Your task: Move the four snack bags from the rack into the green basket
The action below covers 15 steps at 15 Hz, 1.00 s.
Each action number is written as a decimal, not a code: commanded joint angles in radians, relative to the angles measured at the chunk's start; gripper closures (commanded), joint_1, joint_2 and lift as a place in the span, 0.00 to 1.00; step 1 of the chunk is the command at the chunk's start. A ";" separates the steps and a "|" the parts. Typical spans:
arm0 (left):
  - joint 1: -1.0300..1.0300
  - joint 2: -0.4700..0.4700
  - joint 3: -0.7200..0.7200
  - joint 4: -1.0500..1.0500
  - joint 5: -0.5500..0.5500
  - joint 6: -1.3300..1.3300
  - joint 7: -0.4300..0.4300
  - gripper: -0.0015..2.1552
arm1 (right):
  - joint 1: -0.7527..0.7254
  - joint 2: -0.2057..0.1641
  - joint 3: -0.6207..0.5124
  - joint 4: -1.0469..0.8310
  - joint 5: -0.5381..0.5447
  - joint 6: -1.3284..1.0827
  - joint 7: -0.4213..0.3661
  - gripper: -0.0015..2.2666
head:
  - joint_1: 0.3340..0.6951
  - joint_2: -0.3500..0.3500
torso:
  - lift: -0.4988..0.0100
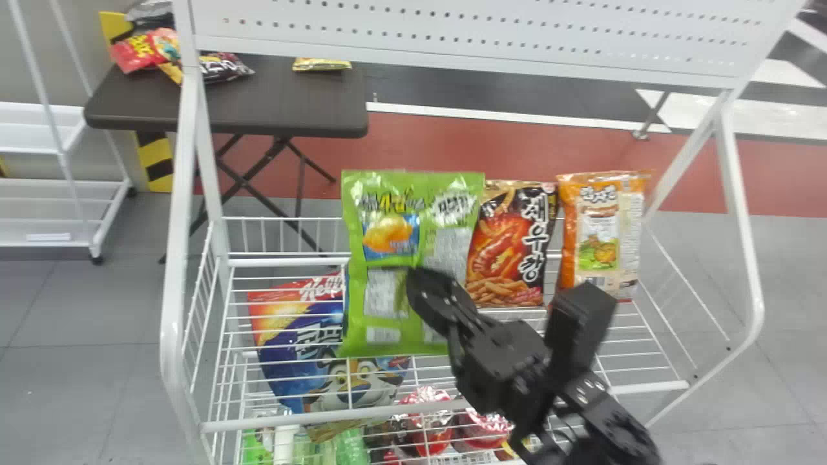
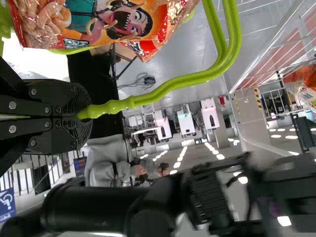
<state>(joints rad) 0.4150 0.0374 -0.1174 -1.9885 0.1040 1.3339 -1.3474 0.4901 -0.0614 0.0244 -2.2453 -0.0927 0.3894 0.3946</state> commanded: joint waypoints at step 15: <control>-0.010 -0.013 -0.028 0.011 -0.007 -0.009 0.034 0.70 | 0.297 -0.051 -0.419 -0.229 -0.196 1.058 0.435 0.94 | 1.00 0.00 | 0.98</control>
<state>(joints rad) 0.4062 0.0254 -0.1427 -1.9773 0.0966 1.3247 -1.3123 0.7869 -0.1028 -0.4527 -2.5279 -0.3040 1.4764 0.8307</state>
